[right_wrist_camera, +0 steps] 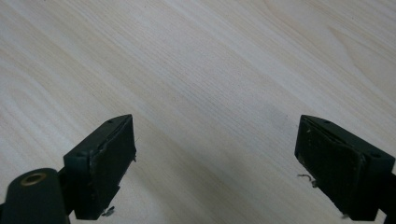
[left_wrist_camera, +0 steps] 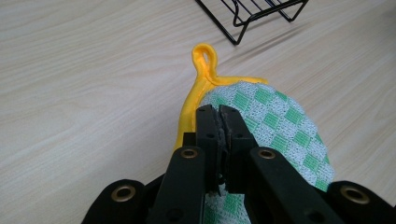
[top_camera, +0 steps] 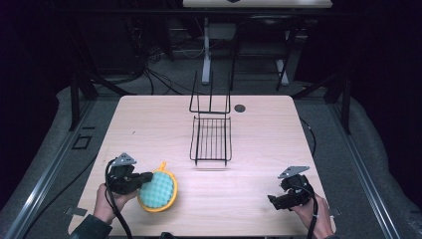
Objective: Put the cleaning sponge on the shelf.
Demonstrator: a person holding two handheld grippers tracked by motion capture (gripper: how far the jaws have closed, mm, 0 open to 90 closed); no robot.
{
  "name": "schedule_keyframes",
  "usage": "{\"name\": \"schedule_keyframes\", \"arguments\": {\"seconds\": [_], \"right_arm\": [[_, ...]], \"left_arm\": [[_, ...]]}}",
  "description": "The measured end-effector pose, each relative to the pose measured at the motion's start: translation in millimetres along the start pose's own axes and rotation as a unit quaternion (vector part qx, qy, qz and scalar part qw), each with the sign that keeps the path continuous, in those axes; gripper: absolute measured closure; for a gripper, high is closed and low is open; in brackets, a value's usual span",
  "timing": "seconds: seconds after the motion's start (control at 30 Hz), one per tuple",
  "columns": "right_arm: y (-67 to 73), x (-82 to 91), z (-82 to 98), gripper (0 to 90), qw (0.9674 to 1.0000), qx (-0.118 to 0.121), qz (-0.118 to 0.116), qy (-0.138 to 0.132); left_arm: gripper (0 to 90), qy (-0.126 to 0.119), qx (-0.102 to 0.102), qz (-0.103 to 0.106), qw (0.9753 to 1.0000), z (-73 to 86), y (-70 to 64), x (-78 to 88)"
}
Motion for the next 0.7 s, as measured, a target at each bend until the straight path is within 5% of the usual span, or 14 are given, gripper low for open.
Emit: {"name": "schedule_keyframes", "arguments": {"seconds": [0.7], "right_arm": [[-0.9,1.7,0.7,12.1,1.0,0.0,0.006,0.002]], "left_arm": [[87.6,-0.026,-0.005,0.01,0.9996,-21.4,-0.8,7.1]]}}
Point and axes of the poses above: each handheld gripper's, and its own axes: x roughly backward along the jaws, z roughly out of its underside, y roughly to its left, the point moved 2 cm from there along -x, roughly forward along the jaws, and after that the axes turned 7 degrees about y, right-handed, at the moved point
